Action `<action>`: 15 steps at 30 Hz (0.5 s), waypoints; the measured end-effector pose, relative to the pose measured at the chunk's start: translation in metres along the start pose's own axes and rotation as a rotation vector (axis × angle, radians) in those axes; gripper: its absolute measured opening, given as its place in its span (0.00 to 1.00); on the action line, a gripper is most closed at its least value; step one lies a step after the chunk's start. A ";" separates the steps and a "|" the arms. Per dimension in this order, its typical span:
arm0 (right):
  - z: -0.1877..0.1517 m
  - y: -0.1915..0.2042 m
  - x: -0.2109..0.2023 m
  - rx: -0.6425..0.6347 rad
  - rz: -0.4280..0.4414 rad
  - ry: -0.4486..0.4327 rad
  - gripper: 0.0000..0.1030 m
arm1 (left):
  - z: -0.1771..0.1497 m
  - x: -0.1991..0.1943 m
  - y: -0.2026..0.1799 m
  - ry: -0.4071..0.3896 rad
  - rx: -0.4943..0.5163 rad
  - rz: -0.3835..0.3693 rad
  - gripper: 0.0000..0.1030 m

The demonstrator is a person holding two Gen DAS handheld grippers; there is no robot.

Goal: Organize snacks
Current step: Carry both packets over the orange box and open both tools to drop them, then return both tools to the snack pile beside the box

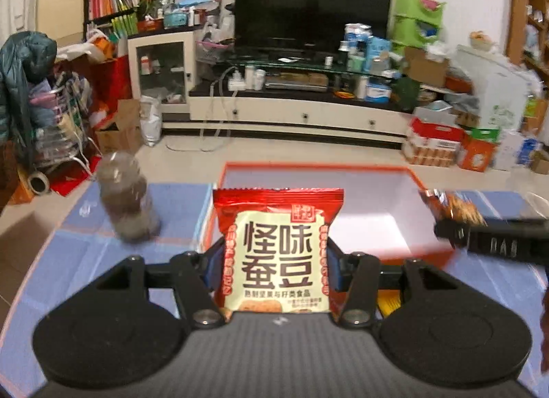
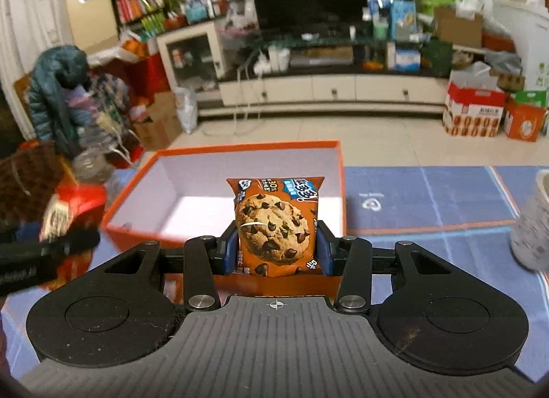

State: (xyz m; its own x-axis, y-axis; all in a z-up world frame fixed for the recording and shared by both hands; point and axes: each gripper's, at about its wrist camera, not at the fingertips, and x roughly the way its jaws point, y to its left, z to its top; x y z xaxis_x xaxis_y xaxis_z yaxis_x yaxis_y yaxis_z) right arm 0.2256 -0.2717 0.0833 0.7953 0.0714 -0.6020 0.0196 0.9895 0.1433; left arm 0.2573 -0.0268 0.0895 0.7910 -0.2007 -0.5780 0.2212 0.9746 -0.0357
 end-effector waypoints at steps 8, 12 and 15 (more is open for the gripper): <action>0.029 -0.003 0.072 -0.018 -0.020 0.061 0.35 | 0.028 0.056 0.019 0.030 -0.063 -0.031 0.87; 0.010 -0.013 0.016 0.018 0.019 -0.055 0.47 | 0.009 0.002 0.040 -0.051 -0.065 -0.088 0.90; -0.029 -0.018 -0.032 -0.010 0.008 -0.098 0.56 | -0.022 -0.046 0.061 -0.095 -0.054 -0.103 0.92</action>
State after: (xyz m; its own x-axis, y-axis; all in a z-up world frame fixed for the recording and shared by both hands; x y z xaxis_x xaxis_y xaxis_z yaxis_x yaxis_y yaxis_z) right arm 0.1820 -0.2885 0.0776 0.8508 0.0672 -0.5211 0.0071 0.9902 0.1393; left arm 0.2216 0.0439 0.0958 0.8168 -0.3063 -0.4889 0.2751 0.9517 -0.1366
